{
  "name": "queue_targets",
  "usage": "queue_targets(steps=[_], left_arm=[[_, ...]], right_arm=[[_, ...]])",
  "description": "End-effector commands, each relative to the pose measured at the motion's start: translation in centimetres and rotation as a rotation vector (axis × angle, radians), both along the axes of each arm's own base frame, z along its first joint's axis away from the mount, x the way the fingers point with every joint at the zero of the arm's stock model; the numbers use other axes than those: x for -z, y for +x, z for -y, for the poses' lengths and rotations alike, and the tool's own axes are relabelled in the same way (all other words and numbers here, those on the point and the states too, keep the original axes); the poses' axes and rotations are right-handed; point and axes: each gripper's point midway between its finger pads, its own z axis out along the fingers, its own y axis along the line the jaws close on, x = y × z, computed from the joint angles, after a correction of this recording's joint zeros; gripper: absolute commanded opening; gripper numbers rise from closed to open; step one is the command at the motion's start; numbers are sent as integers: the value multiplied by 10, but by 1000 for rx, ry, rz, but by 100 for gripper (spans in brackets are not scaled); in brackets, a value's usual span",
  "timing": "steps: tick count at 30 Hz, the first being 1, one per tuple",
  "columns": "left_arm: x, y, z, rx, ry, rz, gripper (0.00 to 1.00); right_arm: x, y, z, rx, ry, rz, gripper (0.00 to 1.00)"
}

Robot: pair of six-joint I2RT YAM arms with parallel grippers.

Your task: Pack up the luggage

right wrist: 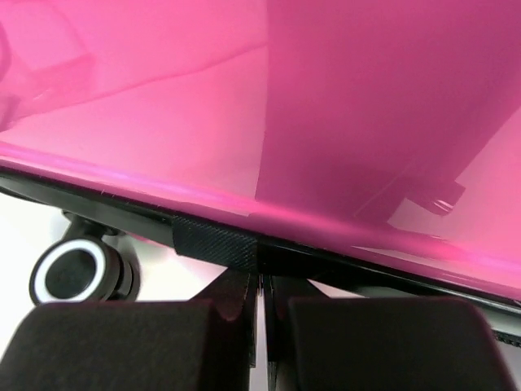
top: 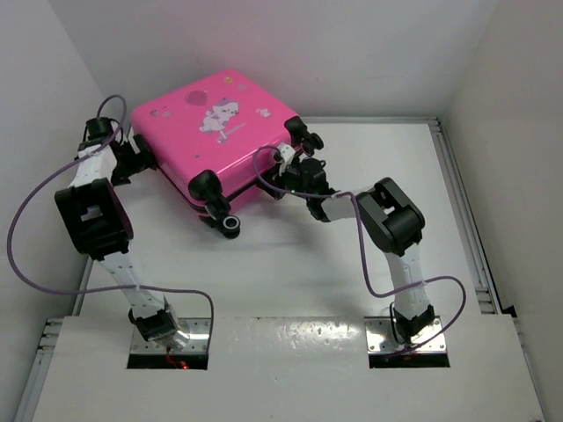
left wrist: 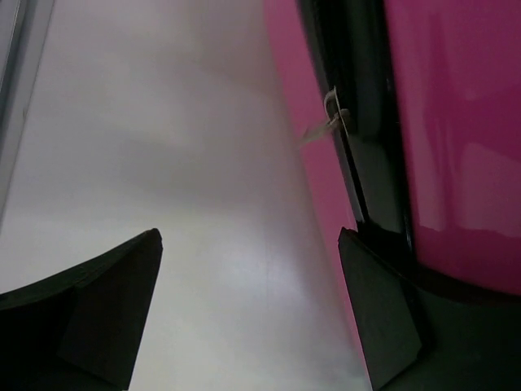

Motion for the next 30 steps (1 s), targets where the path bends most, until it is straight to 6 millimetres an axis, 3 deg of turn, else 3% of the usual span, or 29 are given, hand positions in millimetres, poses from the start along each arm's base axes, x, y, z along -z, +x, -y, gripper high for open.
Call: queue_targets(steps=[1, 5, 8, 9, 10, 11, 14, 15, 16, 17, 18, 22, 23, 26, 30], left_arm=[[-14, 67, 39, 98, -27, 153, 95], [-18, 96, 68, 185, -6, 191, 95], [-27, 95, 73, 176, 36, 198, 95], [-17, 81, 72, 171, 46, 161, 95], [-43, 70, 65, 148, 75, 206, 95], [-26, 46, 60, 127, 64, 164, 95], [-38, 10, 70, 157, -1, 194, 95], [-58, -5, 79, 187, -5, 228, 95], [-56, -19, 85, 202, -41, 219, 95], [-63, -28, 90, 223, -43, 227, 95], [-86, -40, 95, 253, -20, 269, 94], [-119, -69, 103, 302, 29, 315, 94], [-139, -75, 104, 311, 52, 348, 94], [-140, -93, 107, 322, 48, 284, 94], [-136, -118, 121, 374, -12, 205, 95]], right_arm=[[-86, 24, -26, 37, 129, 249, 0], [-83, 17, -32, 38, 112, 265, 0], [-79, 15, -33, 57, 99, 265, 0], [-81, 18, -33, 80, 102, 263, 0], [-79, 19, -36, 80, 103, 259, 0], [-83, 22, -38, 90, 112, 263, 0], [-84, 27, -51, 82, 128, 273, 0], [-85, 26, -55, 68, 134, 276, 0], [-97, 29, -59, 65, 155, 295, 0], [-91, 29, -63, 59, 154, 287, 0], [-93, 25, -67, 36, 159, 288, 0], [-101, 16, -81, -27, 192, 284, 0], [-103, 13, -85, -43, 199, 285, 0], [-106, 1, -98, -108, 215, 282, 0], [-107, 0, -107, -116, 217, 283, 0]])
